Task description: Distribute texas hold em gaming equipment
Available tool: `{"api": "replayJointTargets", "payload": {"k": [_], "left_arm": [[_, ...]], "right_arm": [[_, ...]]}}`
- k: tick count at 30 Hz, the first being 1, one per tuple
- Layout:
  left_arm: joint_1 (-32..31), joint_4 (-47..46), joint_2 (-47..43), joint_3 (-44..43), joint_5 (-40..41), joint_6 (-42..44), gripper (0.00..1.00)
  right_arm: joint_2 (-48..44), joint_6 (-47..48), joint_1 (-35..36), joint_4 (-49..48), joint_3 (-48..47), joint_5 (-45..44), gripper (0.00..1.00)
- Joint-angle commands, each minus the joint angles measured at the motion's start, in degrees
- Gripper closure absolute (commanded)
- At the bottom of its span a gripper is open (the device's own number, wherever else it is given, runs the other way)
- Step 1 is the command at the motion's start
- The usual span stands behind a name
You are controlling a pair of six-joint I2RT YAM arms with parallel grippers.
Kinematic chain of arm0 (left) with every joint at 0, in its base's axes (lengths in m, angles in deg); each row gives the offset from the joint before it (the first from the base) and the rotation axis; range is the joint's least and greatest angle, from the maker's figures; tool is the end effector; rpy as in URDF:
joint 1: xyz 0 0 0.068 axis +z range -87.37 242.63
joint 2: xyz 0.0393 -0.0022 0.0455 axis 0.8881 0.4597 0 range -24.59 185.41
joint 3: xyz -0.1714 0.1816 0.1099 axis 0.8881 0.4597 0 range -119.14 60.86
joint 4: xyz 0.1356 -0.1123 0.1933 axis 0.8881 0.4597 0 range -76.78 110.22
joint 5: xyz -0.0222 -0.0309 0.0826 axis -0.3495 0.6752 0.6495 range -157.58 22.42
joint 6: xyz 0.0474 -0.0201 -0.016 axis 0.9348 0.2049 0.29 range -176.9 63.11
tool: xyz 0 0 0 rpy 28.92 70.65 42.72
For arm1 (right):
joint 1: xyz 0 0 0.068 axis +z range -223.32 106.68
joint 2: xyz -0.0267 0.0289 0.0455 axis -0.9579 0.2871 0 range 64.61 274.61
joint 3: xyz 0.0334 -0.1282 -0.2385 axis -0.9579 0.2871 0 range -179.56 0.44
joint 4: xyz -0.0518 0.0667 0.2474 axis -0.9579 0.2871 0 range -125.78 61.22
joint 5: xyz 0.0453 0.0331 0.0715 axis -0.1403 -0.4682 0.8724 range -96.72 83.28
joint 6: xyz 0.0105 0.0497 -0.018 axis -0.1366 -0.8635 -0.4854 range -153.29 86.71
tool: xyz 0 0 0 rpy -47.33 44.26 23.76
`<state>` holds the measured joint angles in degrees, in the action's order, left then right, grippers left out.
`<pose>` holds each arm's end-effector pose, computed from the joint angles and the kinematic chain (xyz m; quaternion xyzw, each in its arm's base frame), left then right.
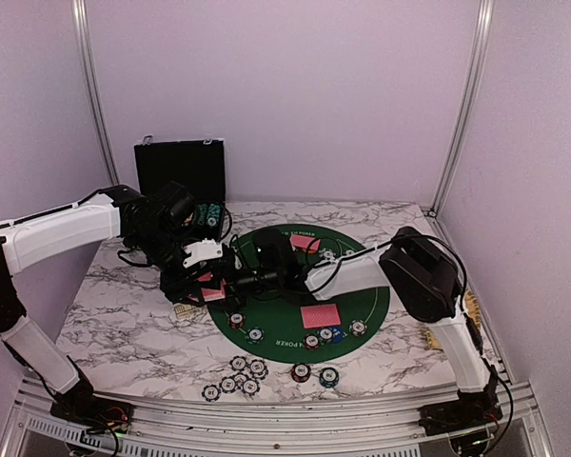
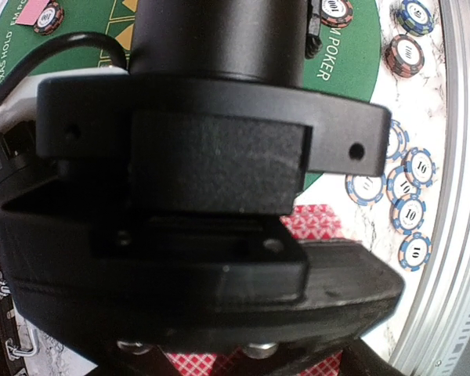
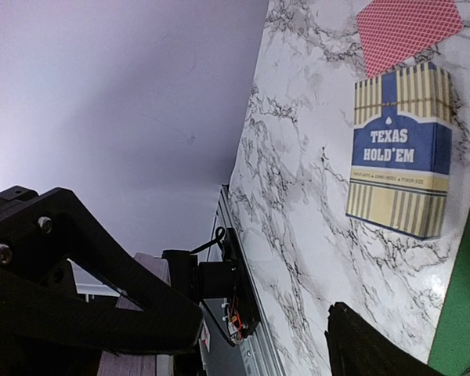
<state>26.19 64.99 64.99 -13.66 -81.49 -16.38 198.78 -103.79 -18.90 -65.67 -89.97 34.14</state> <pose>0.2467 -0.1928 0.2720 0.6241 0.7461 -0.1114 0.2035 0.2838 0.4367 0.1526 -0.1099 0.7607 0.6393 0.0234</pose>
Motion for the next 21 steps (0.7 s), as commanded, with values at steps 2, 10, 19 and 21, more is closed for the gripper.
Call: {"api": "replayJointTargets", "payload": {"k": [2,10,19,21], "left_arm": [[-0.11,0.97,-1.54,-1.54,-1.03,0.29,0.96],[-0.12,0.96,-1.59,-1.33,-1.03,0.33,0.96],[-0.12,0.97,-1.55,-1.11,-0.86,0.52,0.97],[-0.11,0.97,-1.48,-1.11,-0.9,0.49,0.97]], "right_arm": [[-1.54,2.46,-1.15,5.5,2.66,-2.08,0.18],[-3.54,3.99,-1.5,6.39,4.25,-2.1,0.21],[-4.89,4.63,-1.94,6.52,5.83,-1.78,0.24],[-5.33,4.86,-2.02,6.77,6.15,-1.63,0.25]]}}
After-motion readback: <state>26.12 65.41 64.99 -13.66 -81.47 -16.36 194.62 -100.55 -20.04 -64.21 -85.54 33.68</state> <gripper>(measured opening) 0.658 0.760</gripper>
